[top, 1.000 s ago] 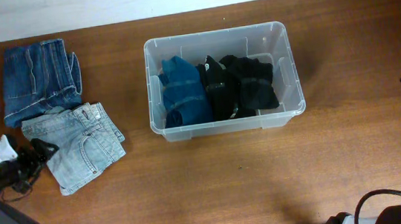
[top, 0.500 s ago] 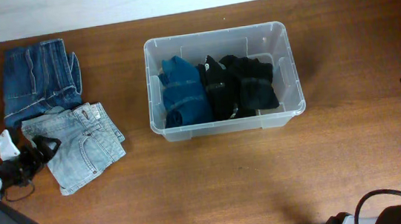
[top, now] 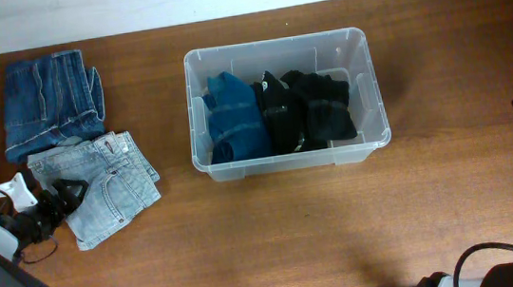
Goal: Pack container
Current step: 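Grasp the light-blue jeans edge with the left gripper, then lift the light-blue jeans and carry them right into the bin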
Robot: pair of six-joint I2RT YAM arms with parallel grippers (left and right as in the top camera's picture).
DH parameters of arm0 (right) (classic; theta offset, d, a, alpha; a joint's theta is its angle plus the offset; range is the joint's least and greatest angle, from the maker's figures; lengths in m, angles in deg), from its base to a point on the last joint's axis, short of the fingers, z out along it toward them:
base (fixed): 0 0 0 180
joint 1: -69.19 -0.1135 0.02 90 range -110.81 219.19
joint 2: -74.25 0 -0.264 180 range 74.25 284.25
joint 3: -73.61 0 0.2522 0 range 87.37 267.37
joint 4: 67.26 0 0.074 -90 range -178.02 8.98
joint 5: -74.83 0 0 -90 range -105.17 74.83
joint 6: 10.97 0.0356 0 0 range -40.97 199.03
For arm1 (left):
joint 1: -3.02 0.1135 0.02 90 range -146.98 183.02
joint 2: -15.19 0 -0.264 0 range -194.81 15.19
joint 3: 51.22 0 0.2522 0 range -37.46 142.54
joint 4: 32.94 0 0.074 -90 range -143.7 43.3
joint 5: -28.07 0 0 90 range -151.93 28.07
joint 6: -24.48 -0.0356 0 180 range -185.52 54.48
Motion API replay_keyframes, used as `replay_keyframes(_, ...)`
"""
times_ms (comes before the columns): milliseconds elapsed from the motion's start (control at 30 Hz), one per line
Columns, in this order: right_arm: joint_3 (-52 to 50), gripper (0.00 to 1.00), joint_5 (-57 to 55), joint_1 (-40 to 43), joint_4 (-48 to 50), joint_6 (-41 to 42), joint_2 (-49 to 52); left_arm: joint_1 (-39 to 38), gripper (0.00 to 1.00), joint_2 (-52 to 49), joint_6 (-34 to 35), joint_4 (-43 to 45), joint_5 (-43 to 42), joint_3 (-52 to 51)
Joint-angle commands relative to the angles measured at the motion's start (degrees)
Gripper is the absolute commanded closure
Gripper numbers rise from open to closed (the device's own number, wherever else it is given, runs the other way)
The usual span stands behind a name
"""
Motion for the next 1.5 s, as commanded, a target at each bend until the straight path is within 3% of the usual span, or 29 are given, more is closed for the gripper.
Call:
replay_keyframes(0,-0.3,0.02,-0.3,0.2,0.0,0.7,0.0,0.0,0.01,1.1,4.3,3.3,-1.9,-3.6)
replay_keyframes(533,-0.3,0.01,-0.3,0.2,0.0,0.7,0.0,-0.3,0.01,1.1,5.1,8.5,-1.9,-6.0)
replay_keyframes(667,-0.3,0.02,-0.3,0.2,0.0,0.7,0.0,-0.3,0.58,1.1,5.1,7.8,-1.9,-6.0)
replay_keyframes(767,-0.3,0.02,-0.3,0.2,0.0,0.7,0.0,-0.3,0.82,1.1,5.1,7.8,-2.8,-6.0)
replay_keyframes(933,-0.3,0.02,-0.3,0.2,0.0,0.7,0.0,-0.3,0.99,1.1,5.1,8.9,-7.1,-5.9)
replay_keyframes(1167,-0.3,0.02,-0.3,0.2,0.0,0.7,0.0,-0.3,0.99,4.6,6.7,8.9,-16.6,-2.1)
replay_keyframes(1300,-0.3,0.02,-0.3,0.2,0.0,0.7,0.0,-1.8,0.99,14.4,8.5,8.9,-22.1,0.3)
replay_keyframes(1467,-0.3,0.02,-0.3,0.2,0.0,0.7,0.0,-7.9,0.99,28.1,13.4,11.6,-21.9,3.7)
